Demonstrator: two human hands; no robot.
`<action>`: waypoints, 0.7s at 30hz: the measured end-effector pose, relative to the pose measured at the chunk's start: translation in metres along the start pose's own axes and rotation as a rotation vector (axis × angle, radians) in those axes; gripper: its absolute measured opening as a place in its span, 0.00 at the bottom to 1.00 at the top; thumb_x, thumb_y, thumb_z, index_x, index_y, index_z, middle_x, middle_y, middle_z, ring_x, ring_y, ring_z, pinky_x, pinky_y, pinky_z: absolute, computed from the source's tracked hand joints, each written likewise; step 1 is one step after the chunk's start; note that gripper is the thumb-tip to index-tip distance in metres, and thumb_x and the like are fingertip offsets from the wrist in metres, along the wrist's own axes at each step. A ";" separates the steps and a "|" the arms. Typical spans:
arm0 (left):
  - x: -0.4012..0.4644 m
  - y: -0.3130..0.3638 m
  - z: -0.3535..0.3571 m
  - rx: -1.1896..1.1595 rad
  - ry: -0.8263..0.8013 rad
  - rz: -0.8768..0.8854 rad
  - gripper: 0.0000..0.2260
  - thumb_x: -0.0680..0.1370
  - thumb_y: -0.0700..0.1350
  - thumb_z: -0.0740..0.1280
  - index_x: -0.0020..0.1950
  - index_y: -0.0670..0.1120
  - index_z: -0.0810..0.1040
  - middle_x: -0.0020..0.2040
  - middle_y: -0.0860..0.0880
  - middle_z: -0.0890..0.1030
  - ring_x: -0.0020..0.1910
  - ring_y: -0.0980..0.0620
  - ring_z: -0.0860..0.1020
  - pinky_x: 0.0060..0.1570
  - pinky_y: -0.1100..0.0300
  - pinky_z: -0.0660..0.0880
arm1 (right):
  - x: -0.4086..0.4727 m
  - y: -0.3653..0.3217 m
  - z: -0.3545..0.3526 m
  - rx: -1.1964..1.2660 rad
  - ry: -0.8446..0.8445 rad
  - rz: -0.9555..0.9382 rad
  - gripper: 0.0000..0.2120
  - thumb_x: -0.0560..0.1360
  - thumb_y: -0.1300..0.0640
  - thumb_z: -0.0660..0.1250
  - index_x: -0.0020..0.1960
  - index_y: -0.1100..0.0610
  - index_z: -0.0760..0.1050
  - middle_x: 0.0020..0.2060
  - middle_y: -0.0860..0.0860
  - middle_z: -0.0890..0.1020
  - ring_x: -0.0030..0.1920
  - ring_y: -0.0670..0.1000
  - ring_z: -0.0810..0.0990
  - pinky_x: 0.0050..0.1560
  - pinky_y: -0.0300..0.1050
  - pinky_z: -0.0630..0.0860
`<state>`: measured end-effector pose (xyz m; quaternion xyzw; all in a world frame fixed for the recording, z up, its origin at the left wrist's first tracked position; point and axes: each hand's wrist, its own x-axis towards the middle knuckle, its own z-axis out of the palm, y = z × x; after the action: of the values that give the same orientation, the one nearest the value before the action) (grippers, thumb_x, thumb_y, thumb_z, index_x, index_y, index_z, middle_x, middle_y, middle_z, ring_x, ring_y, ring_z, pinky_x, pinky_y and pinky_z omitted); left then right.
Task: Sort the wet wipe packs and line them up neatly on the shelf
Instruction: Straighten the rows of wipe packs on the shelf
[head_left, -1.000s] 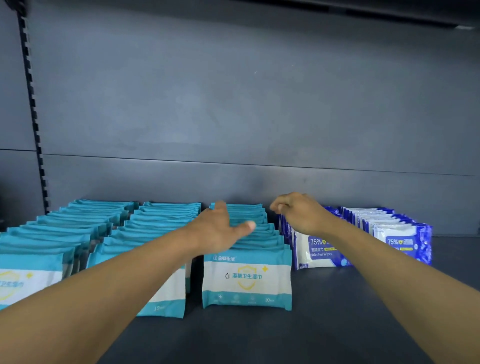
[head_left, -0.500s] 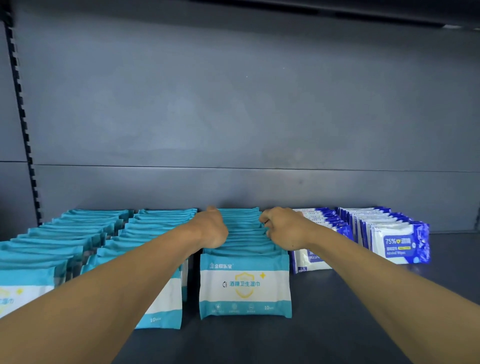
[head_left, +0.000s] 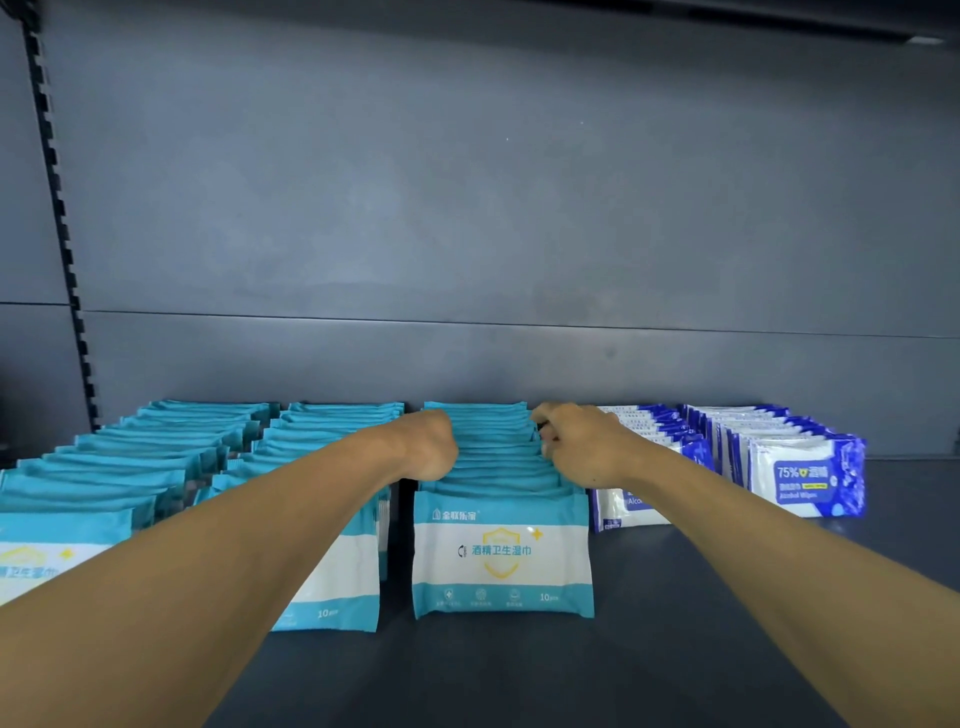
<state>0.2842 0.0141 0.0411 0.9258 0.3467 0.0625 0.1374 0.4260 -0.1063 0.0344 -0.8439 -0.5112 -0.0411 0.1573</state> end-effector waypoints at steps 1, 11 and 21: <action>-0.001 0.001 0.001 0.009 0.012 0.008 0.04 0.79 0.35 0.55 0.48 0.41 0.68 0.38 0.46 0.70 0.37 0.50 0.69 0.32 0.61 0.64 | -0.004 0.001 -0.002 0.031 0.039 -0.003 0.17 0.79 0.59 0.57 0.68 0.56 0.67 0.62 0.52 0.76 0.64 0.55 0.71 0.66 0.52 0.64; -0.001 0.014 0.002 0.051 0.060 -0.029 0.16 0.80 0.36 0.54 0.68 0.35 0.64 0.63 0.39 0.73 0.57 0.45 0.74 0.52 0.56 0.70 | -0.078 -0.016 0.011 -0.120 -0.076 -0.183 0.58 0.62 0.36 0.75 0.77 0.49 0.41 0.75 0.48 0.44 0.75 0.50 0.41 0.75 0.46 0.45; 0.004 0.007 0.003 0.050 0.049 -0.026 0.19 0.79 0.36 0.55 0.69 0.41 0.67 0.66 0.42 0.72 0.63 0.44 0.72 0.63 0.54 0.69 | -0.081 -0.026 0.025 -0.148 0.007 -0.213 0.52 0.65 0.42 0.75 0.77 0.52 0.45 0.74 0.49 0.50 0.75 0.51 0.44 0.74 0.44 0.53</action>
<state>0.2924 0.0114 0.0401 0.9225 0.3634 0.0747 0.1063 0.3622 -0.1566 -0.0021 -0.7941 -0.5929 -0.0980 0.0913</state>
